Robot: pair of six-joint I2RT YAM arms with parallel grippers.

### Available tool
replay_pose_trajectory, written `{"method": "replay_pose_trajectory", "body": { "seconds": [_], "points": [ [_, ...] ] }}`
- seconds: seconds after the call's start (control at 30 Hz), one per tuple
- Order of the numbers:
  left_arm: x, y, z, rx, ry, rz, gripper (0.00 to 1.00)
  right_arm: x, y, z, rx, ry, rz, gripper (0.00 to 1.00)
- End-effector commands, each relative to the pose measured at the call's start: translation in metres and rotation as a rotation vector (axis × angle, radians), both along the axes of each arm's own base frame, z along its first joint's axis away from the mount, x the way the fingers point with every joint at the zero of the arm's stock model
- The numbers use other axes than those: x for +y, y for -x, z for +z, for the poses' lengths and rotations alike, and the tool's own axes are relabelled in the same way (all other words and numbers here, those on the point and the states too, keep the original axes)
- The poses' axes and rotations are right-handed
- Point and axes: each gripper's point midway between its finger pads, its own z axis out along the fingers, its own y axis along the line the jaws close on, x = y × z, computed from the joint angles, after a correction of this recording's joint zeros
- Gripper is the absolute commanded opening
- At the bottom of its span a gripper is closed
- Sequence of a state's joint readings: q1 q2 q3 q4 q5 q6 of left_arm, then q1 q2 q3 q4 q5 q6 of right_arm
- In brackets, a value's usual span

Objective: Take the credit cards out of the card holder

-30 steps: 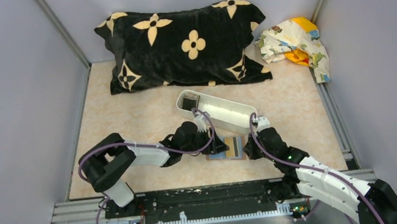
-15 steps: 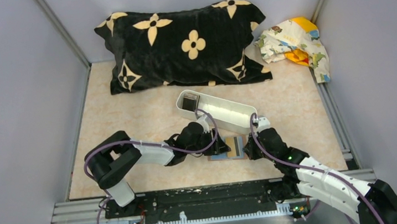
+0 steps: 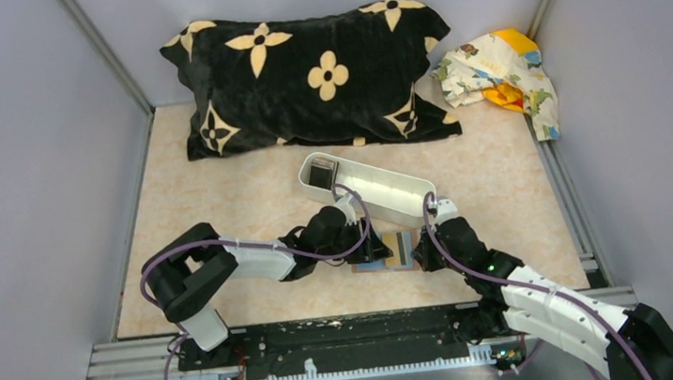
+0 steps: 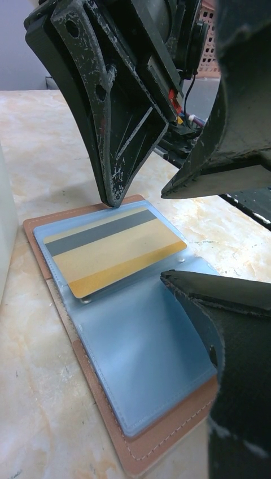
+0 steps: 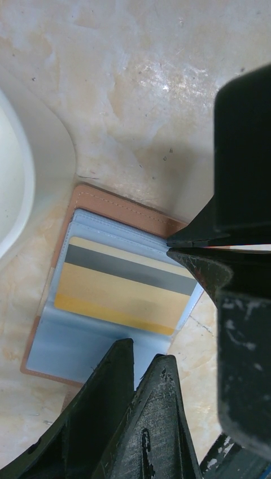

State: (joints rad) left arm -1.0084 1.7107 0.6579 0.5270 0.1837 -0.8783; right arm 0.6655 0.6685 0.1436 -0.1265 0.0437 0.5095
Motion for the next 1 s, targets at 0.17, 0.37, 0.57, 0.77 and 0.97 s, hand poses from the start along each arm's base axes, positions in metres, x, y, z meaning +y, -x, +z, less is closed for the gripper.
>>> {"method": "replay_pose_trajectory", "body": {
  "seconds": [0.17,0.37,0.57,0.77,0.97],
  "points": [
    [-0.013,0.005,0.006,0.010,0.060,-0.037,0.55,0.006,-0.005,0.008,-0.033,-0.032,0.005,0.00],
    [-0.016,0.003,0.009,-0.003,0.076,-0.037,0.54,0.007,-0.004,0.007,-0.030,-0.030,0.009,0.00],
    [-0.015,0.004,-0.003,0.024,0.056,-0.030,0.53,0.007,-0.004,0.007,-0.027,-0.031,0.012,0.00],
    [-0.008,0.006,-0.016,0.042,0.024,-0.015,0.52,0.007,-0.004,0.007,-0.028,-0.030,0.012,0.00],
    [-0.005,0.010,-0.021,0.051,0.028,-0.015,0.51,0.008,-0.004,0.006,-0.027,-0.031,0.016,0.00]
  ]
}}
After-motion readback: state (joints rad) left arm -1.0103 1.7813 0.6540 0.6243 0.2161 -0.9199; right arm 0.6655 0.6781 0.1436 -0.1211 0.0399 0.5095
